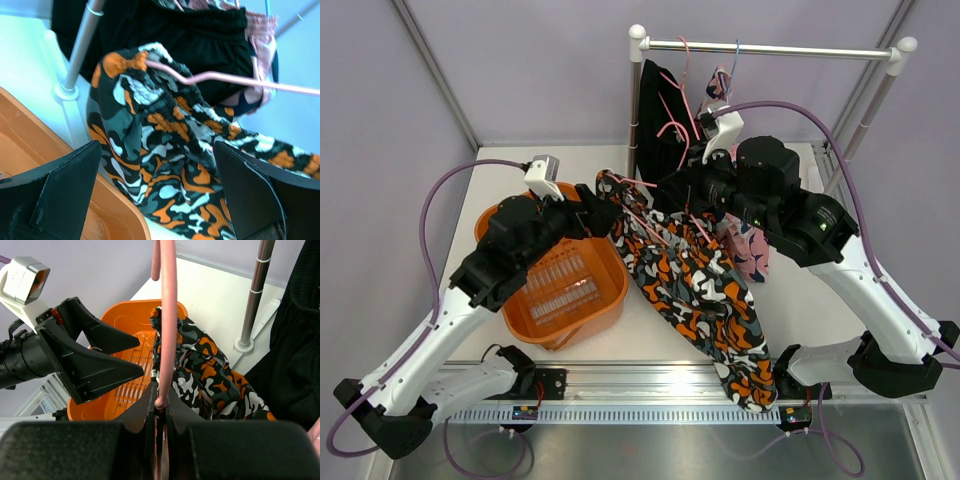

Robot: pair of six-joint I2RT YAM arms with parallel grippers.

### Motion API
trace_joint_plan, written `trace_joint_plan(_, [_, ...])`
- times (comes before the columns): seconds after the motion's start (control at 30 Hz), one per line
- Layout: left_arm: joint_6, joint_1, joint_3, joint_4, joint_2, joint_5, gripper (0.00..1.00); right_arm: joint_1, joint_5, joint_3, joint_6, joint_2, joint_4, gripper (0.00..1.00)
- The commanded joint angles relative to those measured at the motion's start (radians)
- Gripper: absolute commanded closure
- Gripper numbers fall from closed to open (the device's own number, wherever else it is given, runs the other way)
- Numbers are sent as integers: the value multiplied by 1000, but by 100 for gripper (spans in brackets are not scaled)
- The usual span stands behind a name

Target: Remove the shorts from the hanger

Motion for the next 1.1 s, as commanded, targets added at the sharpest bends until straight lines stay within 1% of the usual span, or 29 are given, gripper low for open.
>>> trace_joint_plan(0.0, [-13,-24,58,78,24,-146,2,19,48,53,-15,2,26,100])
trace_joint_plan(0.13, [-17,-47,61,72,46,-220,5,28,58,59,-18,1,20,100])
trace_joint_plan(0.3, [-16,-53,59,83,66,-238,11,37,67,64,-20,5,9,100])
trace_joint_plan(0.4, [-14,-58,64,95,81,-244,12,45,71,68,-21,5,8,100])
trace_joint_plan(0.5, [-11,-67,59,121,81,-244,12,51,79,73,-24,10,-1,100])
trace_joint_plan(0.63, [-5,-76,64,138,84,-249,8,57,91,71,-29,8,-8,100])
trace_joint_plan(0.77, [6,-91,53,163,75,-255,7,60,96,67,-31,13,-12,100])
trace_joint_plan(0.9, [7,-96,84,129,111,-267,8,66,96,76,-31,14,-9,100])
trace_joint_plan(0.93, [9,-96,90,120,118,-270,9,68,96,79,-29,14,-12,100])
trace_joint_plan(1.07, [3,-96,81,127,125,-296,19,72,101,101,-34,21,-25,100])
